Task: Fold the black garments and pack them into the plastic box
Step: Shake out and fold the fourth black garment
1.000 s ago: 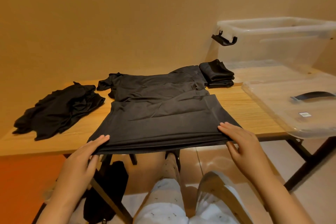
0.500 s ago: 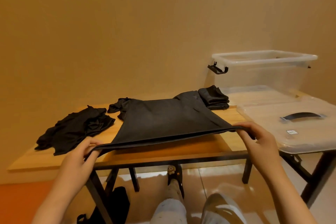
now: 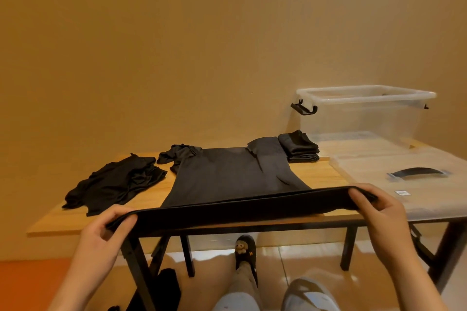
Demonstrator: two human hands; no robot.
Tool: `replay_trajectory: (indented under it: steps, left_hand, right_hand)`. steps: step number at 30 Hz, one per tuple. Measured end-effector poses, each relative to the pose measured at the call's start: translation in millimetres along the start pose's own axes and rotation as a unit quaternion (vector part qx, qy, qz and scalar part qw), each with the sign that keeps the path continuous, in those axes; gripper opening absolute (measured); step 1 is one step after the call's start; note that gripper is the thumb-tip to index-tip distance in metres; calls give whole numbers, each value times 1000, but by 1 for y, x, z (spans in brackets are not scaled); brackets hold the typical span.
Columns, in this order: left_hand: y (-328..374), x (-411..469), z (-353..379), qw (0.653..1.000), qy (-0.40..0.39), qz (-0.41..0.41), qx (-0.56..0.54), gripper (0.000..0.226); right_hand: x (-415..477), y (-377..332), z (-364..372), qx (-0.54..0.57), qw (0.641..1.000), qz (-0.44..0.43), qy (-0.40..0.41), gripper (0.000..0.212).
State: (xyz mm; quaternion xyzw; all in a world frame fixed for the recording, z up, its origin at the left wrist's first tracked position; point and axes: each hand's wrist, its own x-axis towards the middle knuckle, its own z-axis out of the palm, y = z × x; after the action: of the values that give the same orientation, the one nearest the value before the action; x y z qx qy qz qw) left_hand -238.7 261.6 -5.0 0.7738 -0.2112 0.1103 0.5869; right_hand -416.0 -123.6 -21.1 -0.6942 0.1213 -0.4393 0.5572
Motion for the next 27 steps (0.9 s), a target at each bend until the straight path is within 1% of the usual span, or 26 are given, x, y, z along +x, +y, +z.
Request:
replay_trajectory:
  steps: [1,3,4,5,6,8,9,11,12,15,17,18,19,20,21,23,27]
  left_hand:
    - [0,-1,0,1000,-1,1,-2,28]
    - [0,-1,-1,1000,0,-6,-14,28]
    - [1,-1,0,1000,0,-15,-23,27]
    - [1,-1,0,999,-1,-24,-31,27]
    - [0,0,1,999,-4,-32,-36,27]
    - [0,1,2,998,-12,-45,-39,29]
    - [0,2,3,998,-15,-51,-41,29]
    - [3,3,6,997,-24,-57,-47,29]
    - [3,4,6,997,-27,-54,-49,29]
    - [5,8,6,996,-31,-50,-68,23]
    - [9,9,1,992,-46,-66,-102,13]
    - [9,9,-3,989,-59,-70,-113,29]
    - [6,9,-8,988,-76,-70,-111,52]
    - [6,8,-11,988,-86,-66,-110,68]
    - [6,7,-13,988,-91,-62,-109,77]
    - [6,5,-14,987,-104,-60,-110,80]
    - [5,5,-12,988,-98,-46,-107,79]
  right_hand:
    - [-1,0,-2,8,1000,7,-6,16]
    - [-3,-3,-4,9,1000,14,-20,54]
    - [-4,-5,-5,8,1000,22,-17,65]
    - [-5,-7,-5,11,999,30,-21,67]
    - [-6,-7,-5,16,999,37,-31,63]
    - [-5,-8,-5,25,998,54,-29,44]
    - [-5,-9,-4,26,997,58,-33,43]
    - [-5,-14,-1,10,997,55,-49,62]
    - [-4,-16,1,4,997,53,-53,67]
    - [-2,-19,2,18,996,58,-72,55]
    - [1,-18,-3,15,994,61,-93,64]
    - [2,-19,-6,18,992,67,-102,69]
    - [1,-22,-8,24,991,72,-112,71]
    - [1,-24,-12,35,989,77,-123,70]
    - [0,-27,-14,45,987,84,-132,69]
    - [0,-30,-16,44,985,86,-146,68]
    - [-1,-29,-13,24,985,75,-155,69]
